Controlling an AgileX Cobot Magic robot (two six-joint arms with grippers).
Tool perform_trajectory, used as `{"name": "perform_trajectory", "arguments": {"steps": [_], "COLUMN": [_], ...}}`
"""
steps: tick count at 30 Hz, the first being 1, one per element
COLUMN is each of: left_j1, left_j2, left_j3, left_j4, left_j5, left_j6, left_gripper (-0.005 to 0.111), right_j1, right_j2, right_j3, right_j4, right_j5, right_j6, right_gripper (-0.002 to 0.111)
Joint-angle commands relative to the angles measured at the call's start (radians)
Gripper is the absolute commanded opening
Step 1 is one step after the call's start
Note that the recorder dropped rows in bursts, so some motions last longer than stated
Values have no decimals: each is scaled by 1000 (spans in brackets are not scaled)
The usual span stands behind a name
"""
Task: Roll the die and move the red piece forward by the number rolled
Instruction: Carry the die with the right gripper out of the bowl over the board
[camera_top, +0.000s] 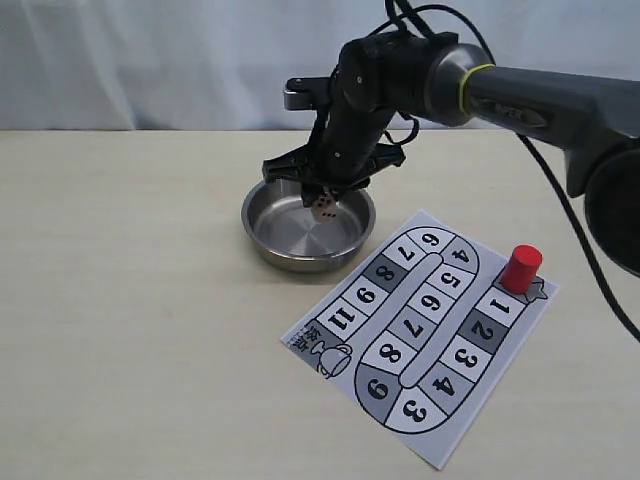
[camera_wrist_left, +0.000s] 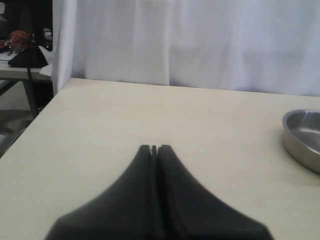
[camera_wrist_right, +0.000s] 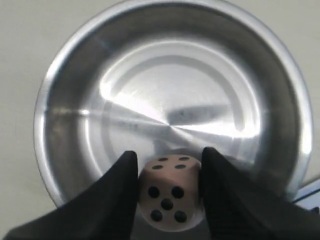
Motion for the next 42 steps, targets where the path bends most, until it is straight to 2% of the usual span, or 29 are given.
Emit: {"name": "perform_trajectory", "arguments": {"steps": [1,9,13,18,25,29,36,42], "left_j1": [0,0,0,0,0,0,0,0], "left_j2": [-1,-1,-1,-1,-1,-1,-1,-1], "left_j3": [-5,-5,-5,-5,-5,-5,-5,-5], "left_j4": [-2,-2,0,0,0,-2,-2,-2], "left_j5": [-12,-12,-12,-12,-12,-12,-12,-12], "left_j6": [-4,-4,-4,-4,-4,-4,-4,-4], "left_gripper": [0,0,0,0,0,0,0,0], "right_j1": [0,-44,-107,-201,-264,-266,-266,-266], "right_j2": [-116,-361,-438,-508,-598,-601,-601,-601], "right_j3": [71,472,651,801,890,909,970,979], "right_j4": [-43,-339,-459,-510,-562,-530,-513,-517], "right_j5": [30,10,-1,-19,-62,-69,-195,-194], "right_j6": [-30,83,181,209,235,245,243,243], "right_gripper": [4,4,4,4,4,4,4,4]}}
